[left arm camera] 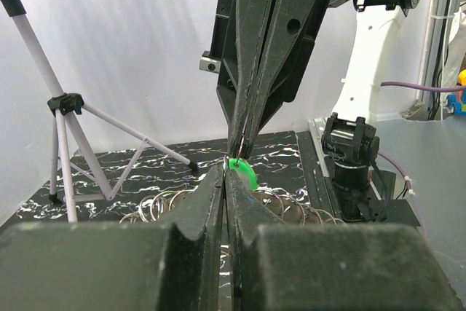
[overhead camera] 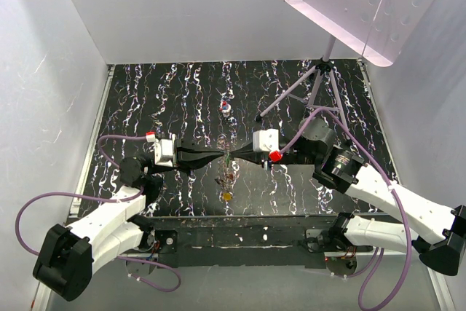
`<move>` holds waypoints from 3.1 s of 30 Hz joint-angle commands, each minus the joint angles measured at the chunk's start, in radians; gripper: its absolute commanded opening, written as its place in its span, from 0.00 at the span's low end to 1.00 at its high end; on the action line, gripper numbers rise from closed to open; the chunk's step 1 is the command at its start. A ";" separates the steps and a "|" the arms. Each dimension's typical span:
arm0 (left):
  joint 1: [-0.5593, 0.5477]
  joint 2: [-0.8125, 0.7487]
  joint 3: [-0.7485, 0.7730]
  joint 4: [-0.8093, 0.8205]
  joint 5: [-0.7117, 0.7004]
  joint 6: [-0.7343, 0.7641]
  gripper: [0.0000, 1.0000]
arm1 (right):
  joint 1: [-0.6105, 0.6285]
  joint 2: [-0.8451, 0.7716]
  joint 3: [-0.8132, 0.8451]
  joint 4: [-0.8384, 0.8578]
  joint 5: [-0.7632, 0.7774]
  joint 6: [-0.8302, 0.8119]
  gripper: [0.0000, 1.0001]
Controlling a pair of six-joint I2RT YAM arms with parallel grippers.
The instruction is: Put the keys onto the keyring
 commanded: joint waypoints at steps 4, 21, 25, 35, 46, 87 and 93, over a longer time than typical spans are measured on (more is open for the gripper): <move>0.008 -0.032 -0.009 0.051 -0.016 0.012 0.00 | 0.005 -0.021 0.009 0.041 0.030 -0.014 0.01; 0.008 -0.017 -0.006 0.058 -0.006 0.003 0.00 | 0.003 -0.017 0.009 0.058 0.039 -0.001 0.01; 0.008 -0.031 -0.011 0.042 -0.023 0.023 0.00 | 0.005 -0.018 0.011 0.052 0.030 -0.001 0.01; 0.008 -0.040 -0.011 0.021 -0.036 0.038 0.00 | 0.005 -0.017 0.012 0.047 0.014 0.003 0.01; 0.008 -0.037 -0.012 0.035 -0.037 0.027 0.00 | 0.005 -0.009 0.014 0.047 0.013 0.008 0.01; 0.008 -0.029 -0.016 0.055 -0.037 0.018 0.00 | 0.005 0.003 0.006 0.066 0.011 0.054 0.01; 0.008 -0.029 -0.017 0.051 -0.040 0.021 0.00 | 0.005 0.002 0.003 0.062 0.007 0.059 0.01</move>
